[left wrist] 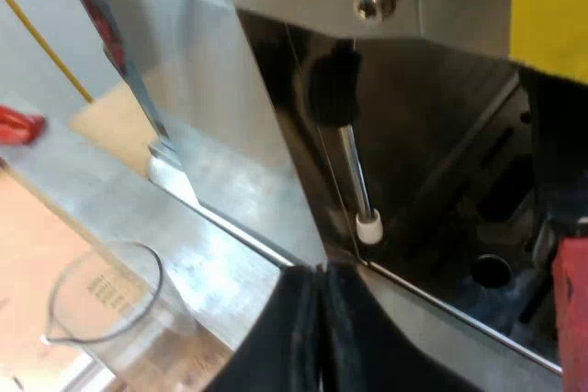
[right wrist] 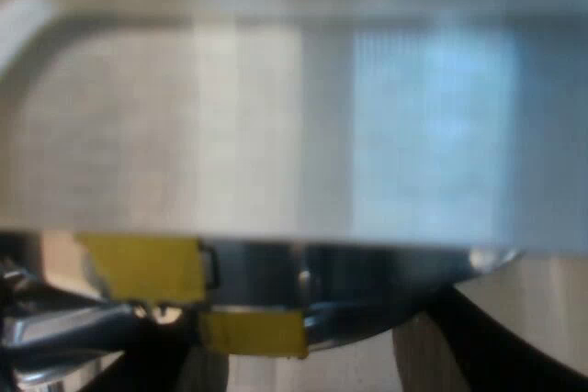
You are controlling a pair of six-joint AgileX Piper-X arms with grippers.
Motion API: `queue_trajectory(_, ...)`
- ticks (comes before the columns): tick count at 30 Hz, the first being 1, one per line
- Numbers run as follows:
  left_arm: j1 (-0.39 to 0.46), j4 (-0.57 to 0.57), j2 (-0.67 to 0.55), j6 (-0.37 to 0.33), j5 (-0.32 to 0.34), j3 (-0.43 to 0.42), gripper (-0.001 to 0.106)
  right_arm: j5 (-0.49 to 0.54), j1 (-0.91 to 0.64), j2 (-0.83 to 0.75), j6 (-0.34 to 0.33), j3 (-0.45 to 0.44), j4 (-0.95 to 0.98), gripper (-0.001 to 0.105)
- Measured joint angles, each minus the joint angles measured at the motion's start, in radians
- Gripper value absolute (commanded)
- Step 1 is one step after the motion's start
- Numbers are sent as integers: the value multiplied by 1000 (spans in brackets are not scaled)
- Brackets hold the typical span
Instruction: Put the handle in the coffee machine
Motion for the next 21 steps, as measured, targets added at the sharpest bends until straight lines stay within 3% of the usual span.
queue_trajectory(7, 0, 74, 16, -8, 9, -7, 0, 0, 0, 0, 0, 0, 0, 44)
queue_trajectory(10, 0, 123, 16, -8, 51, -20, 0, 0, 0, 0, 0, 0, 0, 44)
queue_trajectory(21, -86, 210, 16, -1, 26, -23, 0, 0, 0, 0, 0, 0, -1, 44)
